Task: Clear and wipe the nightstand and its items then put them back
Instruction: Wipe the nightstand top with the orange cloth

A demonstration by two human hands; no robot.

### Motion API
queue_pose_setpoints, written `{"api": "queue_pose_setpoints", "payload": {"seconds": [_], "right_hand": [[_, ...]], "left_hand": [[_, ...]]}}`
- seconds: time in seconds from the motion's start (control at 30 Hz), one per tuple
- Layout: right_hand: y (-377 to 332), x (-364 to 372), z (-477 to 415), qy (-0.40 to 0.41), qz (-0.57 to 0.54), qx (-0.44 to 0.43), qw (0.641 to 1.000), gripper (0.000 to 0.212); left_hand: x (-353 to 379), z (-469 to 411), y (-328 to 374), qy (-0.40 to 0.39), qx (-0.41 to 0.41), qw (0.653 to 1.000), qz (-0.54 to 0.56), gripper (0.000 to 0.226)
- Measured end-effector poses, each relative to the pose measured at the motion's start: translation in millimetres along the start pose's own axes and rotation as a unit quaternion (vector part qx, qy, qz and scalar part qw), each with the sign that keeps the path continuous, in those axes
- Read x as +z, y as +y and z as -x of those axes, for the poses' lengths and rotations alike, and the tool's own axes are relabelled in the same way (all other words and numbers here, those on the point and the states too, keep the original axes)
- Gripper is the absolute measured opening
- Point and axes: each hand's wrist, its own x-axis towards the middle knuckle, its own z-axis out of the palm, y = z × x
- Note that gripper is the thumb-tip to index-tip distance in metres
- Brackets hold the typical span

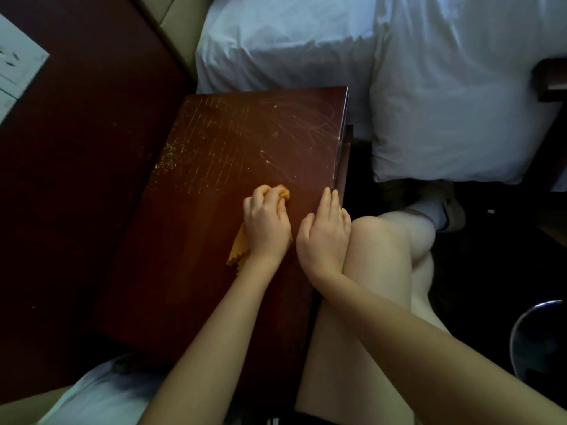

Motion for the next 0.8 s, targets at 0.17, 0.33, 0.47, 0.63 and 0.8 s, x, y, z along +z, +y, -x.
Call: {"api": "queue_pose_setpoints", "payload": {"seconds": [0.17,0.33,0.47,0.63,0.8], "right_hand": [[0.6,-2.1,0.7,-0.016,-0.053,0.010,0.998,0.055],[2.1,-8.1,1.7,-0.013,-0.088,0.011,0.996,0.054],[6.4,-14.0,5.3,0.000,-0.052,-0.003,0.999,0.054],[18.0,-23.0,5.0,0.012,0.038,0.000,0.999,0.054],[31.4,-30.6,8.6,0.003,0.104,0.004,0.995,0.052]], "left_hand": [[9.9,-7.0,18.3,-0.023,0.043,0.999,0.014,0.027],[-0.8,8.5,4.6,-0.084,0.152,0.985,0.016,0.026],[-8.2,21.4,-10.6,-0.085,0.163,0.983,0.012,0.027],[-0.6,8.3,6.1,-0.051,0.063,0.997,0.011,0.029],[13.0,-6.3,33.5,-0.036,0.047,0.998,0.021,0.029]]}}
